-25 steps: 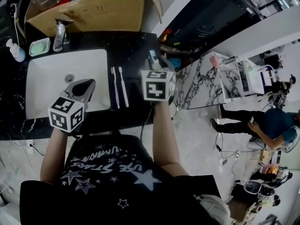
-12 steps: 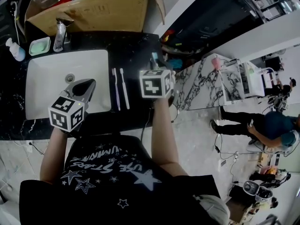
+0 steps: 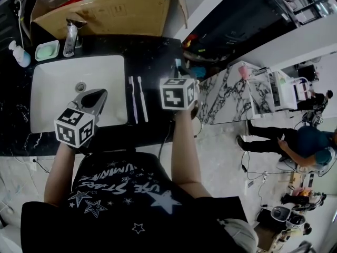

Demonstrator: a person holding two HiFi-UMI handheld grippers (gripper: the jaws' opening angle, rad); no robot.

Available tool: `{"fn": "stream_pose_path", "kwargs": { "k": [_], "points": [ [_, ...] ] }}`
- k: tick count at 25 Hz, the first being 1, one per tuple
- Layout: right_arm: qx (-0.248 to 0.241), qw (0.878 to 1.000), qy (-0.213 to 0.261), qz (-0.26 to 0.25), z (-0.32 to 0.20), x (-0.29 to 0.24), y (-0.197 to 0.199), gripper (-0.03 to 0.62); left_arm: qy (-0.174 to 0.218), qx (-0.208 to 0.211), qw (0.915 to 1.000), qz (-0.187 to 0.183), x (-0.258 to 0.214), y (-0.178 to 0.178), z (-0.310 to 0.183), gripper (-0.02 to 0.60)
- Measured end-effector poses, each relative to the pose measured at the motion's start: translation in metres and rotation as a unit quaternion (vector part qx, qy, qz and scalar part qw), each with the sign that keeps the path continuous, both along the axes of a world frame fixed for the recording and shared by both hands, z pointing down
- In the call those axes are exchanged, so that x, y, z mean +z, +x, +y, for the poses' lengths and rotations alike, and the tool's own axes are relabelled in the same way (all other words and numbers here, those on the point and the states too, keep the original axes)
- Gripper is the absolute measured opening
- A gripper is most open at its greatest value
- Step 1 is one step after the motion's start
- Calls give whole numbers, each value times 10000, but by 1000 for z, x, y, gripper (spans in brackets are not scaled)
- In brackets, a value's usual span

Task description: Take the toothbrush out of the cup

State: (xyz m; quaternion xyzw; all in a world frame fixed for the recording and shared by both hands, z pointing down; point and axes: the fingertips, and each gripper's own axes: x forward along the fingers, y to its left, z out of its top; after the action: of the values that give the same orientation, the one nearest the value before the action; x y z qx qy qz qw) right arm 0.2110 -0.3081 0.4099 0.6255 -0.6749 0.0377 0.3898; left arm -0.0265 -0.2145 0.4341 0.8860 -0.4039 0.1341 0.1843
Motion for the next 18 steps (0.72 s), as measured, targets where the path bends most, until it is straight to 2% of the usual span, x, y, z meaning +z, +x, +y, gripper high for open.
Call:
{"fn": "stream_pose_path", "kwargs": {
  "k": [8,18],
  "points": [
    [-50,9994,320,-99,6,-25,-2,28,71,26,10000,5,-7,-3,5,9],
    [-289,9938,1004,-373,20,-94,-12,28,126,7,9999,12,-12,-9,20,9]
  ]
}}
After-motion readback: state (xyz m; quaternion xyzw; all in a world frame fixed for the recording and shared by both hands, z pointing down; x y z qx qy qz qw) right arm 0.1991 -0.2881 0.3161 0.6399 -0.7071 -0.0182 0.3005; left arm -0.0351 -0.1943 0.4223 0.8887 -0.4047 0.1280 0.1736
